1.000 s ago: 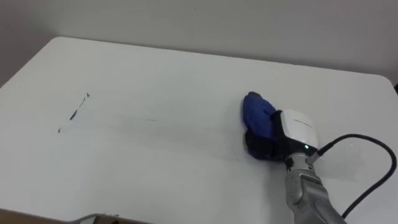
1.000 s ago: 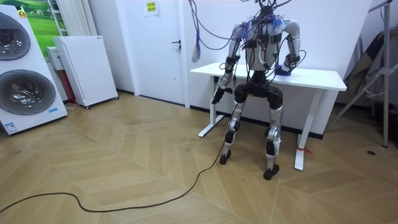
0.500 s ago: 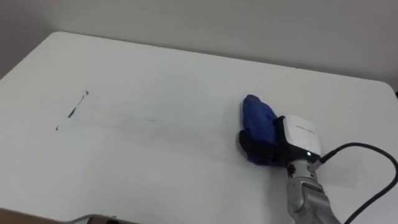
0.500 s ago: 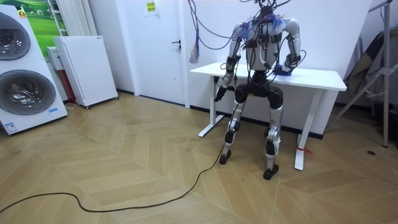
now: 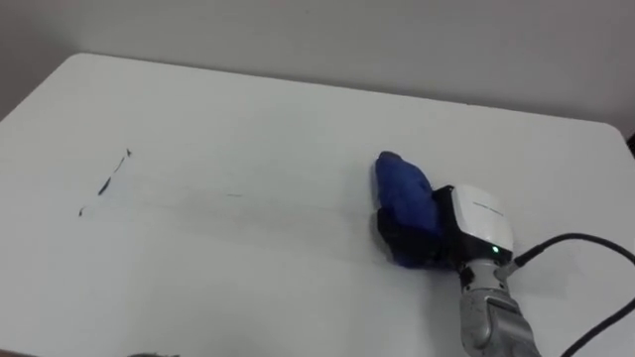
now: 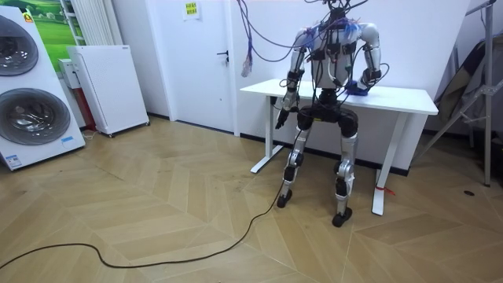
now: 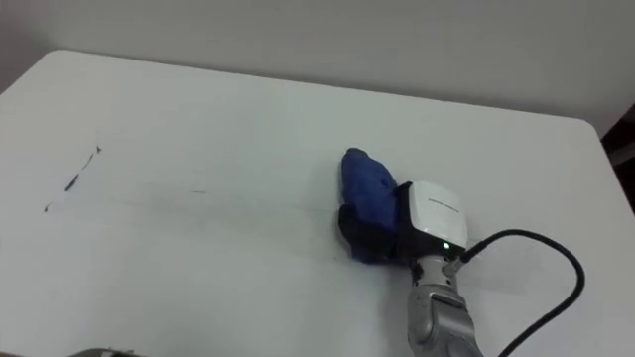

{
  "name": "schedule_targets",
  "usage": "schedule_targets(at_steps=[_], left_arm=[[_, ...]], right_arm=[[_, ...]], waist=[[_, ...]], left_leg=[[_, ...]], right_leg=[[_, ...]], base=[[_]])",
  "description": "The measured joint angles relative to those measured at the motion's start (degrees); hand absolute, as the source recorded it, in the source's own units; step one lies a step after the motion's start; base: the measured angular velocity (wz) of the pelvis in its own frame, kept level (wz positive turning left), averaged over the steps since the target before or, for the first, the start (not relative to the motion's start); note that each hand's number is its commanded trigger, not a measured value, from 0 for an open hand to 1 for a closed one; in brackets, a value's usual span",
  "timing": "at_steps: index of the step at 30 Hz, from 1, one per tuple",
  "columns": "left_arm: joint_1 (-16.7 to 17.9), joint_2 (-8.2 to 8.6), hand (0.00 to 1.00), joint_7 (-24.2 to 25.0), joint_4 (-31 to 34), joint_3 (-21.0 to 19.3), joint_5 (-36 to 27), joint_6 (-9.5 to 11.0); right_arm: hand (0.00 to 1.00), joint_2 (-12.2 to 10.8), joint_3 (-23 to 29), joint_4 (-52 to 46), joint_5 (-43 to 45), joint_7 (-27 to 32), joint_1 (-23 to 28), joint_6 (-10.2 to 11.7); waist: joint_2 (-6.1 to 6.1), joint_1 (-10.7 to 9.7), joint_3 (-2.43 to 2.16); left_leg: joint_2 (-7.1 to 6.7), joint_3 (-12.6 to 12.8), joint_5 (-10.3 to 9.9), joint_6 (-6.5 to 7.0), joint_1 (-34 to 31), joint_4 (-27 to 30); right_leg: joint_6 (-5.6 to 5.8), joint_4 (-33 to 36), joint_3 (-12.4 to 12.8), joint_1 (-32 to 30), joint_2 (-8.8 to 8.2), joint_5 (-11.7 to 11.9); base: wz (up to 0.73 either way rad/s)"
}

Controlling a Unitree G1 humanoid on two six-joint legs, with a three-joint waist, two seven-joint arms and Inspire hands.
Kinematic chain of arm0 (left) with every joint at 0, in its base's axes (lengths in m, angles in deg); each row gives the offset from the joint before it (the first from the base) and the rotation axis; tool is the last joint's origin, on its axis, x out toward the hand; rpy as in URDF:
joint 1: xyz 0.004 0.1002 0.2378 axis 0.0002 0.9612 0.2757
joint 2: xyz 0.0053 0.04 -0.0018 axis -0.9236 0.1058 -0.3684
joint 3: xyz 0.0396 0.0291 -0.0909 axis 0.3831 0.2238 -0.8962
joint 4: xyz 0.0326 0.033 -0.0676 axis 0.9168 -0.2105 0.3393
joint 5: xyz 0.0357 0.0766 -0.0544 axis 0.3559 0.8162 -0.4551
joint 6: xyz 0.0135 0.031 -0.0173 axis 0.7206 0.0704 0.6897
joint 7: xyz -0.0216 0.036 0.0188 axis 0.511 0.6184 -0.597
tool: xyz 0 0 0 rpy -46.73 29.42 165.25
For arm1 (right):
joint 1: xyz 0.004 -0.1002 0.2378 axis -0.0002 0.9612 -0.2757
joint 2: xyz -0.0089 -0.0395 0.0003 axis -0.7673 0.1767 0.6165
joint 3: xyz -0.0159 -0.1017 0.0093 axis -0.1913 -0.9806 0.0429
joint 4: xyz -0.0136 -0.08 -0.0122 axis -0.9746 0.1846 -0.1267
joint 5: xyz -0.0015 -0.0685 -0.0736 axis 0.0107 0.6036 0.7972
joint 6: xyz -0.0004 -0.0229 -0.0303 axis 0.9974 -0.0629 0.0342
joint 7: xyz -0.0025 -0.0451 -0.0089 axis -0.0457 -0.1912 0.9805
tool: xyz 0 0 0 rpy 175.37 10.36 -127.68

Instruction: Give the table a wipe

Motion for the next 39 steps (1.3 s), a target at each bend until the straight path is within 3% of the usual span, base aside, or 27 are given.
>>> schedule_targets(at_steps=[5,13,18,19,20,21,27,31,32,33,34,35,39], left_arm=[[0.23,-0.33,0.0,1.25,0.0,-0.04,-1.63,0.83],[0.27,-0.48,0.0,5.68,0.27,-0.78,-1.55,1.06],[0.41,-0.64,0.0,6.3,0.36,-4.29,-1.54,1.07],[0.45,-0.74,0.0,6.31,0.36,-4.4,-1.55,1.07],[0.73,-0.87,0.0,6.33,0.35,-4.93,-1.54,1.08],[0.98,-0.9,0.0,6.33,0.35,-5.32,-1.54,1.08],[1.08,-1.35,0.0,7.56,0.31,-5.41,-1.53,1.18],[1.12,-2.48,0.0,7.72,0.31,-5.4,-1.54,1.24],[1.11,-2.74,0.0,7.72,0.33,-5.4,-1.43,1.23],[1.04,-2.9,0.0,7.72,0.37,-5.4,-1.41,1.21],[0.96,-2.92,0.0,7.72,0.41,-5.41,-1.4,1.21],[0.87,-2.91,0.0,7.79,0.69,-5.41,-1.32,1.21],[0.78,-2.91,0.0,8.37,1.16,-5.41,-0.9,1.21]], right_arm=[[0.0,-0.05,1.59,-1.56,-2.65,-1.16,0.42,1.58],[0.0,0.27,4.29,-9.27,-4.66,-4.27,3.8,1.14],[0.0,1.54,8.9,-15.07,-6.8,-4.32,6.34,0.99],[0.61,1.64,9.23,-15.5,-6.97,-4.32,6.71,0.75],[0.61,1.83,9.6,-15.71,-7.04,-4.34,7.0,0.69],[1.0,1.95,10.12,-15.71,-7.04,-4.35,7.19,0.7],[1.0,3.23,13.78,-15.77,-6.92,-4.43,8.95,0.71],[1.0,4.47,13.72,-15.77,-6.92,-4.43,9.9,0.72],[0.93,4.65,13.64,-15.72,-6.92,-4.42,10.11,0.71],[0.66,4.65,13.53,-15.56,-6.83,-4.38,10.22,0.72],[0.16,4.64,13.5,-15.48,-6.72,-4.38,10.4,0.71],[0.0,4.64,13.48,-15.24,-6.54,-4.38,10.9,0.72],[0.0,4.62,12.9,-11.6,-4.34,-4.38,11.84,0.66]], waist=[[0.03,-1.81,0.01],[0.39,-3.39,-0.01],[0.37,-4.1,-0.23],[0.32,-4.22,-0.26],[0.22,-4.65,-0.28],[0.17,-4.94,-0.25],[-0.39,-5.06,-0.05],[-1.01,-4.9,-0.07],[-1.1,-4.87,-0.04],[-1.08,-4.92,-0.02],[-1.06,-4.92,-0.01],[-0.98,-4.86,0.02],[-0.69,-4.76,0.19]], left_leg=[[-0.02,-0.06,0.03,0.04,0.08,0.06],[-0.14,0.17,0.03,0.05,-0.02,0.11],[-0.46,0.3,0.15,0.23,0.06,0.1],[-0.48,0.3,0.16,0.25,0.07,0.1],[-0.49,0.39,0.16,0.26,0.1,0.1],[-0.49,0.43,0.16,0.27,0.12,0.11],[-1.03,0.61,0.26,0.43,0.17,0.16],[-1.11,0.78,0.27,0.44,0.35,0.07],[-1.1,0.99,0.27,0.44,0.48,0.08],[-1.1,1.15,0.27,0.45,0.48,0.08],[-1.09,1.22,0.27,0.45,0.47,0.07],[-1.07,1.46,0.27,0.45,0.44,0.07],[-1.07,1.56,0.26,0.45,0.23,0.01]], right_leg=[[0.0,0.09,0.28,0.09,-0.01,0.0],[-0.05,0.1,0.85,-0.38,-0.04,-0.17],[-0.04,0.3,1.79,-0.88,-0.22,-0.17],[-0.04,0.31,1.79,-0.87,-0.24,-0.17],[-0.04,0.32,1.92,-0.87,-0.25,-0.17],[-0.04,0.32,1.99,-0.88,-0.25,-0.18],[0.13,0.41,5.01,-0.96,-0.22,-0.7],[0.14,0.51,5.46,-0.96,-0.22,-0.71],[0.14,0.55,5.64,-0.97,-0.22,-0.71],[0.14,0.53,5.67,-0.96,-0.22,-0.71],[0.14,0.51,5.67,-0.96,-0.22,-0.71],[0.14,0.46,5.66,-0.96,-0.22,-0.72],[0.2,0.32,5.65,-1.06,-0.23,-0.77]], base=[[0.0],[-0.02],[-0.05],[0.0],[0.0],[0.0],[0.0],[-0.01],[-0.05],[-0.04],[0.0],[0.0],[0.0]])
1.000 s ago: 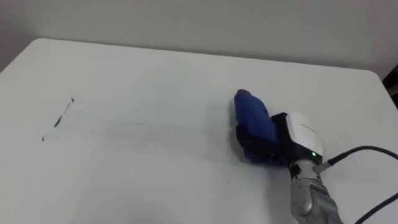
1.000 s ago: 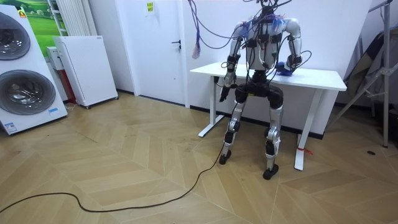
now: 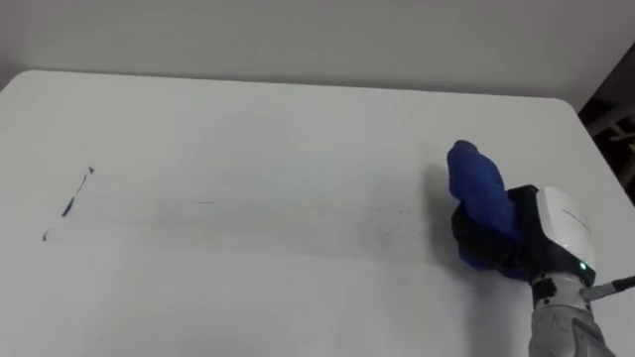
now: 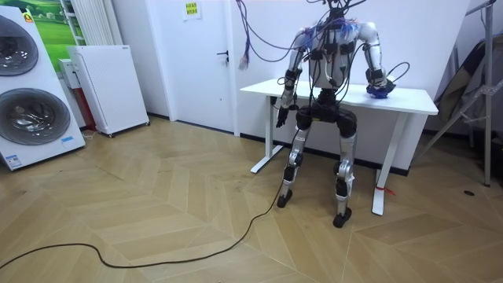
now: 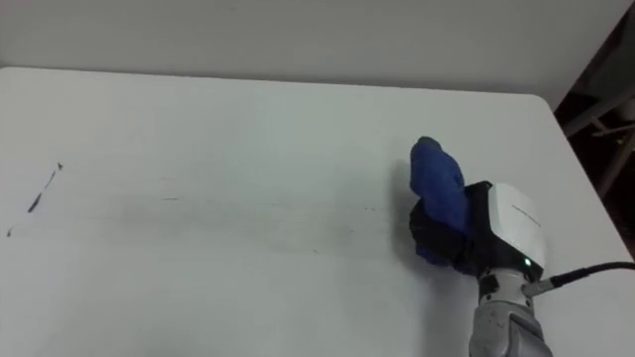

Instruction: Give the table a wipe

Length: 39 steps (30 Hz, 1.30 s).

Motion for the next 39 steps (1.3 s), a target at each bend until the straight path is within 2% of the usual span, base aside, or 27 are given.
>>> schedule_targets(at_steps=[4,7,9,11,20,23,24,28,30,31,33,35,37,39], left_arm=[[-0.05,-0.08,0.0,0.2,0.05,0.0,0.08,-0.05],[-0.05,-0.72,0.0,0.54,0.07,0.05,0.38,-0.06],[0.09,-1.56,0.0,1.04,0.32,0.03,2.02,-0.11],[0.24,-1.86,0.0,1.26,1.17,0.0,3.05,-0.21],[2.14,-2.02,0.0,1.21,3.17,0.05,4.14,-0.51],[3.04,-2.02,0.0,1.17,3.38,0.02,5.21,-0.52],[3.42,-2.02,0.0,1.18,3.41,-0.02,5.23,-0.52],[4.01,-2.02,0.0,1.38,3.41,-0.78,5.15,-0.55],[4.17,-2.01,0.0,1.4,3.4,-2.21,5.07,-0.57],[4.18,-2.08,0.0,1.4,3.4,-2.36,5.08,-0.57],[4.2,-2.41,0.0,1.41,3.3,-2.38,5.12,-0.55],[4.56,-2.6,0.0,1.42,3.19,-2.38,5.1,-0.55],[4.95,-2.77,0.0,1.42,2.92,-2.37,5.1,-0.56],[5.62,-3.33,0.0,1.46,2.9,-2.35,5.13,-0.57]], right_arm=[[0.0,-0.03,-0.06,1.15,0.25,0.02,0.69,0.03],[0.0,-0.04,-0.07,2.41,0.24,0.12,0.5,0.49],[0.0,-0.03,-0.38,2.91,0.24,0.12,0.53,0.49],[0.0,-0.01,-0.41,3.23,0.25,0.12,0.71,0.49],[0.0,0.12,-0.34,3.5,0.25,2.57,0.83,0.73],[0.0,0.12,-0.1,3.86,0.27,3.29,0.8,1.17],[0.0,0.15,0.49,4.23,0.2,3.29,0.75,1.74],[0.0,0.22,2.52,4.91,-0.72,3.41,0.69,2.49],[0.0,0.21,3.96,5.14,-1.28,3.52,0.69,2.53],[0.0,0.21,4.41,5.35,-1.22,3.72,0.7,2.56],[0.0,0.68,6.45,7.18,-1.85,4.58,0.52,2.52],[0.0,0.77,8.17,7.62,-2.38,4.88,0.54,2.45],[0.0,0.78,9.34,7.62,-2.46,6.18,0.54,2.48],[0.0,1.03,9.92,7.6,-2.73,7.87,0.54,2.57]], waist=[[-0.17,0.01,0.05],[-1.1,0.23,0.04],[-1.73,0.62,0.26],[-2.12,1.08,0.12],[-1.02,0.71,0.01],[-0.71,0.19,-0.2],[-0.91,-0.08,-0.4],[-0.93,-0.17,-0.41],[-1.35,-0.36,-0.33],[-1.2,-0.38,-0.15],[-1.89,-0.4,0.05],[-2.09,-0.45,0.26],[-2.16,-0.66,0.28],[-2.42,-1.69,0.16]], left_leg=[[0.01,0.68,0.0,0.0,-0.24,0.09],[0.01,0.86,0.0,0.0,-0.3,0.18],[0.01,1.13,0.0,0.01,-0.31,0.22],[0.01,1.3,-0.09,0.13,-0.32,0.25],[-0.01,1.31,-0.09,0.14,-0.3,0.19],[-0.01,1.28,-0.09,0.15,-0.27,0.2],[0.0,1.28,-0.09,0.15,-0.26,0.2],[0.01,1.26,-0.09,0.15,-0.17,0.29],[0.01,1.24,-0.09,0.15,-0.15,0.37],[0.01,1.24,-0.09,0.15,-0.18,0.41],[0.0,1.24,-0.1,0.14,-0.17,0.6],[0.0,1.24,-0.11,0.14,-0.18,0.55],[0.0,1.25,-0.11,0.14,-0.17,0.47],[0.0,1.28,-0.1,0.15,-0.14,0.48]], right_leg=[[0.05,-0.07,-0.04,-0.01,-0.04,-0.14],[0.06,-0.11,-0.19,0.09,-0.1,-0.24],[0.06,-0.14,-0.21,0.11,-0.15,-0.24],[0.06,-0.17,-0.21,0.11,-0.18,-0.24],[0.06,-0.2,-0.2,0.28,-0.1,-0.24],[0.06,-0.17,-0.31,0.37,-0.1,-0.23],[0.06,-0.15,-0.43,0.37,-0.1,-0.23],[0.05,-0.02,-0.44,0.41,-0.11,-0.23],[0.05,0.01,-0.41,0.56,-0.12,-0.23],[0.05,0.01,-0.4,0.57,-0.12,-0.23],[0.05,-0.01,-0.41,0.73,-0.12,-0.25],[0.04,-0.07,-0.4,0.73,-0.12,-0.27],[0.06,-0.15,-0.39,0.73,-0.12,-0.28],[0.07,-0.14,-0.41,0.75,-0.12,-0.33]], base=[[0.0],[0.0],[0.0],[0.0],[0.0],[0.0],[0.0],[0.0],[0.0],[0.0],[0.0],[0.0],[0.0],[0.0]])
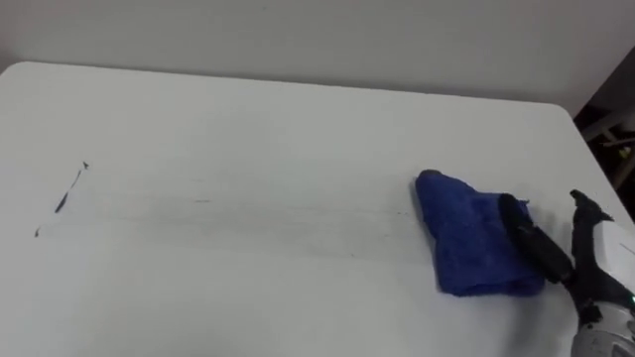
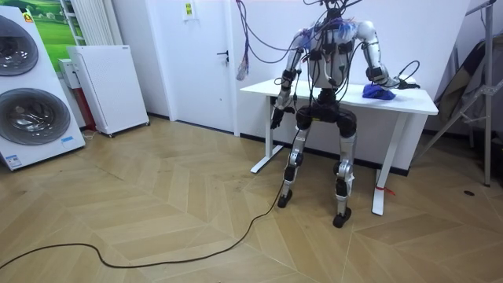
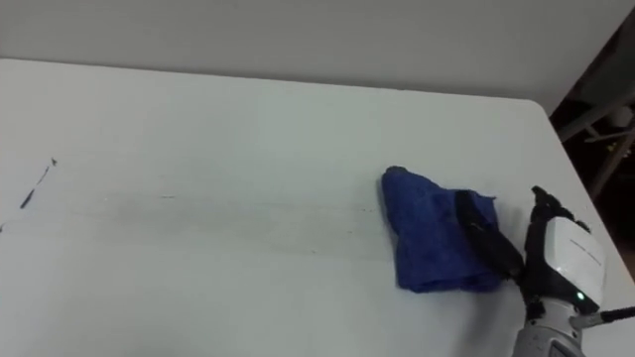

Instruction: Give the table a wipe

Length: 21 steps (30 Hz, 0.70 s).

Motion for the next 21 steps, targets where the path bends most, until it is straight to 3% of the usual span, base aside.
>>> schedule_targets(at_steps=[8,14,19,21], left_arm=[[0.31,-0.76,0.0,1.48,0.02,-0.54,0.05,0.05],[1.03,-0.72,0.0,2.21,0.29,-3.79,0.08,0.06],[2.65,-0.72,0.0,2.2,0.44,-4.76,-0.01,-0.1],[3.35,-0.72,0.0,2.2,0.43,-5.22,-0.01,-0.11]], right_arm=[[0.0,0.81,5.18,-0.2,-0.89,3.57,-0.18,1.42],[0.0,1.93,8.44,0.02,-4.94,6.21,-0.29,1.84],[0.0,2.02,12.45,3.6,-12.33,9.28,-0.27,2.18],[0.0,2.05,14.36,6.73,-15.98,9.75,-0.22,1.85]], waist=[[-0.43,-0.76,0.07],[-0.71,-0.92,0.21],[-0.39,-1.84,-0.04],[-0.17,-2.21,-0.37]], left_leg=[[0.01,0.76,0.0,0.01,0.11,0.07],[-0.01,1.65,-0.03,0.05,0.0,-0.12],[0.0,1.71,-0.03,0.06,-0.09,-0.13],[0.02,1.87,-0.03,0.06,-0.03,-0.14]], right_leg=[[0.0,0.05,0.13,-0.05,-0.01,-0.01],[0.02,-0.12,1.34,-0.6,0.0,-0.03],[0.03,-0.09,0.99,-0.45,0.0,-0.03],[0.03,-0.02,0.86,-0.41,0.0,-0.03]], base=[[-0.01],[-0.05],[0.02],[0.0]])
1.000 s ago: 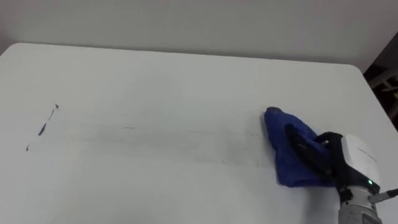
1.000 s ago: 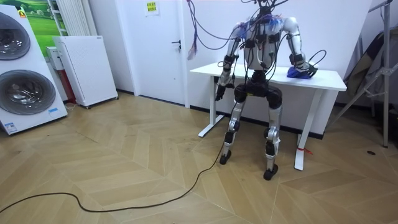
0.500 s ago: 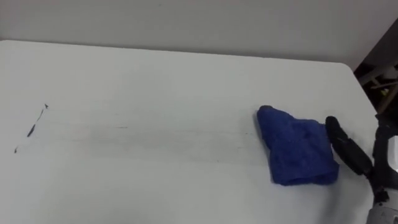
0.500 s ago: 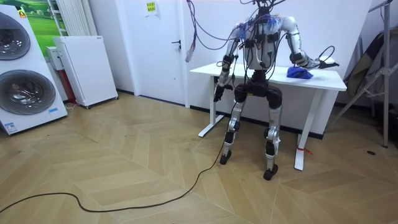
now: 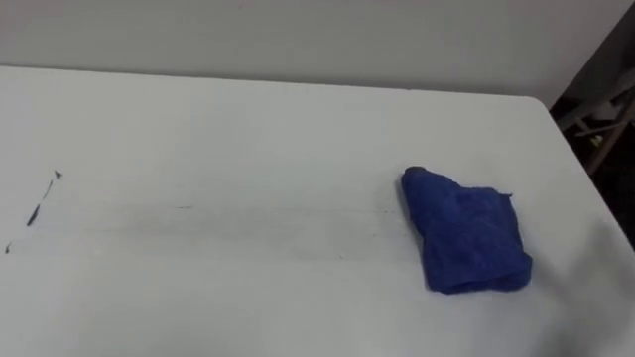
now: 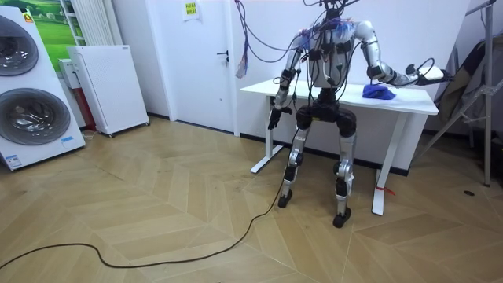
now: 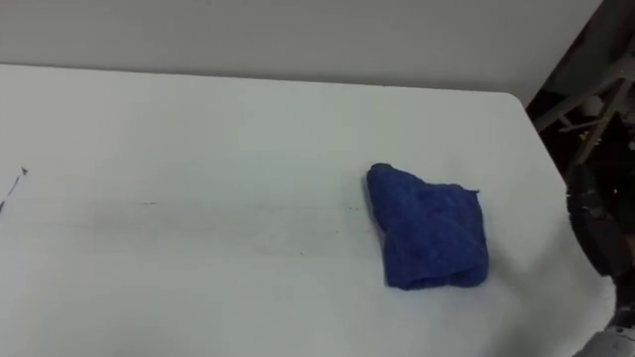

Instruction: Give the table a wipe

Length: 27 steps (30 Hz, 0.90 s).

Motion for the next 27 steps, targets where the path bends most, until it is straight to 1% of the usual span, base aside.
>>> schedule_targets(at_steps=[2,3,4,5,7,8,9,10,11,12,13,14,15,16,17,19,22,23,25,26,27], left_arm=[[0.15,0.0,0.0,0.0,-0.11,-0.78,0.02,-0.21],[0.11,-0.01,0.0,0.0,-0.2,-1.31,0.02,-0.9],[0.08,-0.01,0.0,0.0,-0.2,-1.43,0.02,-1.17],[0.08,0.0,0.0,0.0,-0.18,-1.42,0.03,-1.39],[0.27,0.0,0.0,0.0,-0.04,-1.37,0.13,-1.83],[0.32,0.0,0.0,0.0,-0.04,-1.37,0.13,-2.14],[0.33,0.0,0.0,0.0,-0.07,-1.36,0.12,-2.22],[0.32,-0.01,0.0,0.0,-0.07,-1.36,0.12,-2.21],[0.31,-0.01,0.0,0.0,-0.05,-1.4,0.01,-2.22],[0.41,-0.01,0.0,0.0,-0.06,-1.39,-0.03,-2.35],[0.54,-0.01,0.0,0.0,-0.06,-1.38,-0.03,-2.36],[0.86,-0.01,0.0,0.0,-0.06,-1.38,-0.03,-2.44],[0.75,0.0,0.0,0.0,-0.06,-1.39,-0.06,-2.45],[0.72,0.0,0.0,0.0,-0.06,-1.38,-0.05,-2.48],[0.69,0.02,0.0,-0.01,-0.06,-1.38,-0.05,-2.62],[0.11,0.12,0.0,-0.06,-0.3,-1.33,0.01,-3.34],[-0.84,0.31,0.0,-0.07,-0.65,-1.14,0.11,-4.17],[-1.18,0.45,0.0,-0.07,-0.87,-1.15,0.71,-4.53],[-1.17,0.77,0.0,-0.12,-1.35,-1.15,2.47,-4.53],[-0.98,0.98,0.0,-0.14,-1.49,-1.15,3.12,-4.48],[-0.67,1.24,0.0,-0.32,-2.39,-1.18,3.98,-4.49]], right_arm=[[0.0,0.0,0.89,2.19,-3.35,0.04,0.17,-0.08],[0.0,0.01,1.0,3.99,-7.1,0.17,0.7,0.01],[0.0,0.01,1.0,5.13,-8.69,0.17,0.97,-0.05],[0.0,0.01,1.06,7.84,-11.38,0.16,1.43,-0.11],[0.0,0.01,1.64,13.51,-15.24,0.13,1.55,-0.12],[0.0,0.01,2.0,17.54,-17.7,0.1,1.6,-0.23],[0.0,0.0,2.01,21.76,-20.02,-0.09,1.72,-0.35],[0.0,0.0,2.01,23.68,-21.46,-0.35,1.9,-0.41],[0.0,0.0,2.02,27.71,-24.48,-0.92,2.34,-0.51],[0.0,-0.01,2.05,31.7,-26.58,-1.5,2.54,-0.73],[0.0,-0.07,2.03,33.1,-27.55,-1.85,2.68,-0.65],[0.0,-0.09,2.04,35.81,-29.26,-2.54,2.91,-0.82],[0.0,-0.19,2.04,38.79,-30.82,-3.25,3.19,-1.33],[0.0,-0.35,2.04,39.9,-31.51,-3.6,3.22,-1.69],[0.0,-0.74,2.04,41.52,-32.79,-4.31,3.49,-2.3],[0.0,-1.42,2.04,44.54,-33.97,-5.23,3.45,-2.74],[0.0,-2.77,2.15,47.76,-35.61,-6.69,3.35,-3.84],[0.0,-3.19,2.36,49.35,-35.6,-7.39,3.28,-3.97],[0.0,-3.73,2.29,51.84,-35.64,-8.96,3.29,-4.43],[0.0,-4.23,2.29,53.53,-35.6,-10.29,3.36,-4.63],[0.0,-4.85,2.3,54.2,-35.52,-11.55,3.64,-5.43]], waist=[[0.13,-0.6,0.11],[0.35,-0.92,0.06],[0.29,-0.97,0.07],[0.16,-1.19,0.16],[0.17,-1.45,0.05],[0.28,-1.53,0.14],[0.09,-1.72,0.22],[0.22,-1.8,0.16],[0.09,-2.0,0.14],[0.16,-2.19,0.04],[0.09,-2.19,-0.06],[0.44,-2.45,0.01],[0.27,-2.5,-0.17],[0.5,-2.49,-0.1],[0.36,-2.56,-0.22],[0.63,-2.61,-0.08],[0.65,-2.85,-0.07],[0.82,-2.92,-0.13],[1.02,-2.74,-0.29],[1.29,-2.66,-0.47],[1.51,-2.65,-0.63]], left_leg=[[0.0,0.02,0.0,0.0,-0.12,0.11],[0.0,-0.01,0.0,0.0,-0.18,0.3],[0.0,-0.01,-0.01,0.01,-0.18,0.34],[0.0,-0.02,-0.05,0.03,-0.19,0.34],[0.0,-0.02,-0.09,0.06,-0.18,0.55],[0.0,-0.02,-0.16,0.1,-0.16,0.78],[-0.02,-0.02,-0.2,0.13,-0.16,0.81],[-0.04,-0.03,-0.21,0.13,-0.16,0.82],[-0.12,-0.06,-0.24,0.16,-0.17,0.82],[-0.16,-0.08,-0.24,0.16,-0.11,0.77],[-0.16,-0.07,-0.24,0.16,-0.09,0.78],[-0.15,-0.07,-0.24,0.16,-0.1,0.77],[-0.15,-0.07,-0.24,0.16,-0.09,0.77],[-0.15,-0.07,-0.24,0.16,-0.1,0.77],[-0.15,-0.06,-0.24,0.16,-0.1,0.8],[-0.15,-0.05,-0.24,0.16,-0.11,0.87],[-0.15,-0.03,-0.45,0.2,0.02,1.51],[-0.15,-0.03,-0.68,0.25,0.01,1.82],[-0.23,0.0,-0.95,0.33,-0.04,2.08],[-0.24,0.1,-1.04,0.38,-0.06,2.27],[-0.25,0.28,-1.06,0.41,0.07,2.31]], right_leg=[[0.0,0.0,-0.11,-0.04,-0.04,0.0],[0.0,0.0,-0.18,0.07,-0.06,-0.02],[-0.02,0.01,-0.16,0.08,-0.07,-0.09],[-0.02,-0.01,-0.09,0.1,-0.08,-0.17],[-0.06,-0.03,0.16,0.25,-0.08,-0.28],[-0.07,-0.04,0.2,0.36,-0.08,-0.28],[-0.06,-0.04,0.37,0.41,-0.09,-0.3],[-0.07,-0.06,0.57,0.47,-0.08,-0.4],[-0.05,-0.1,1.0,0.61,-0.06,-0.66],[-0.12,-0.09,1.93,0.67,0.12,-0.85],[-0.14,-0.09,2.18,0.67,0.19,-0.88],[-0.15,-0.09,2.19,0.67,0.2,-0.89],[-0.15,-0.09,2.19,0.67,0.2,-0.9],[-0.15,-0.1,2.19,0.67,0.2,-0.9],[-0.15,-0.1,2.19,0.67,0.2,-0.9],[-0.15,-0.13,2.18,0.67,0.2,-0.9],[-0.15,-0.16,2.15,0.73,0.17,-0.9],[-0.12,-0.18,2.14,0.86,0.14,-0.92],[-0.07,-0.32,2.14,0.87,0.02,-0.95],[-0.07,-0.44,2.3,0.95,0.0,-0.95],[-0.06,-0.47,2.65,1.0,0.0,-0.94]], base=[[0.0],[0.0],[0.03],[0.0],[0.0],[0.0],[0.0],[0.05],[0.07],[0.05],[0.0],[0.0],[0.0],[0.0],[0.0],[0.0],[0.0],[0.0],[-0.02],[-0.06],[-0.07]])
